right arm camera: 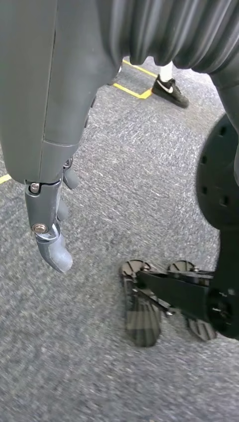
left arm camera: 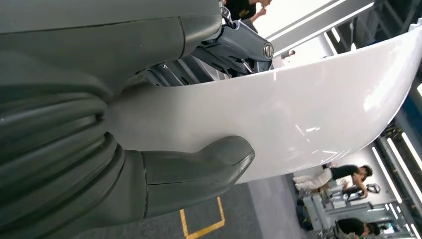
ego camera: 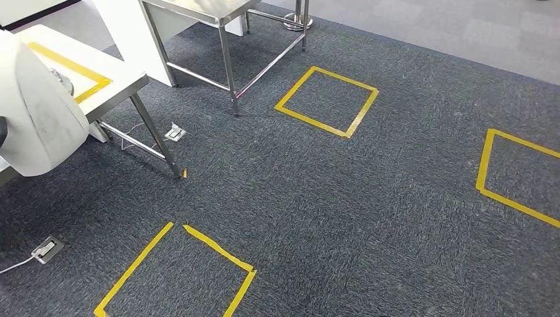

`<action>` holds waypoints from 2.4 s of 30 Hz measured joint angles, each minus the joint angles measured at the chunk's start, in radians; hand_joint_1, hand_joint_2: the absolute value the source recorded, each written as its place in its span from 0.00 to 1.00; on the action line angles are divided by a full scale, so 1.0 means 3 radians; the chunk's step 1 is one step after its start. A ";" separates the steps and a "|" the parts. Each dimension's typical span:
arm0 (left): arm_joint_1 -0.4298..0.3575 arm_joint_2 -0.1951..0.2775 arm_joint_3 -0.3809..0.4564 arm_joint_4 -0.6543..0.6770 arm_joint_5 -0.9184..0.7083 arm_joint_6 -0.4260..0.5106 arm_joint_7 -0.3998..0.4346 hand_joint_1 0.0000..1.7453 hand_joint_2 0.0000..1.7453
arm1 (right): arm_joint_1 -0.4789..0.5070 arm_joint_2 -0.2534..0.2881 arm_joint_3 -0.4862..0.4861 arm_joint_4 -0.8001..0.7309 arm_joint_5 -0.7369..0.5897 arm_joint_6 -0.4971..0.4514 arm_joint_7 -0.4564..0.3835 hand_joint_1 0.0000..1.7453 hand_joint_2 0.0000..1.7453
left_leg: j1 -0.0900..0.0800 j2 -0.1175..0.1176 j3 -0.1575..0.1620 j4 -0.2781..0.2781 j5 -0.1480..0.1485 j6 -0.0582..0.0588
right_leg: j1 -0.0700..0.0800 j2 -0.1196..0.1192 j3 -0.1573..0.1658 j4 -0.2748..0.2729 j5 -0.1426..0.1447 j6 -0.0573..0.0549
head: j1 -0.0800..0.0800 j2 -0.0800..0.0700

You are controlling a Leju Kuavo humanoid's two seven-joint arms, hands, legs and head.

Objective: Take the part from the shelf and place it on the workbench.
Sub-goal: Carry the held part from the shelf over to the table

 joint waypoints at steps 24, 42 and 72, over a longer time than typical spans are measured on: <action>-0.0069 -0.0150 -0.0156 -0.0066 -0.0043 0.0046 0.0167 1.00 1.00 | -0.0013 0.0017 -0.0023 0.0000 0.0032 0.0049 -0.0011 0.00 1.00 | -0.0004 0.0044 -0.0153 0.0292 -0.0061 -0.0125 | -0.0018 0.0003 0.0026 -0.0115 0.0104 -0.0096 | -0.0018 0.0000; -0.0029 -0.0196 -0.0159 -0.0110 -0.0078 0.0046 0.0183 1.00 1.00 | 0.0004 0.0010 -0.0022 0.0001 0.0058 0.0048 -0.0026 0.00 1.00 | 0.0016 -0.0371 -0.0070 0.0052 0.0027 -0.0035 | -0.0051 0.0402 0.0001 -0.0074 0.0089 0.0022 | -0.0004 0.0000; -0.0083 -0.0218 -0.0156 -0.0027 -0.0136 0.0051 0.0107 1.00 1.00 | -0.0009 0.0014 -0.0026 0.0001 0.0059 0.0029 -0.0043 0.00 1.00 | 0.0018 -0.0349 -0.0089 0.0061 0.0038 -0.0016 | -0.0042 0.0356 -0.0005 -0.0079 0.0111 0.0031 | 0.0005 0.0000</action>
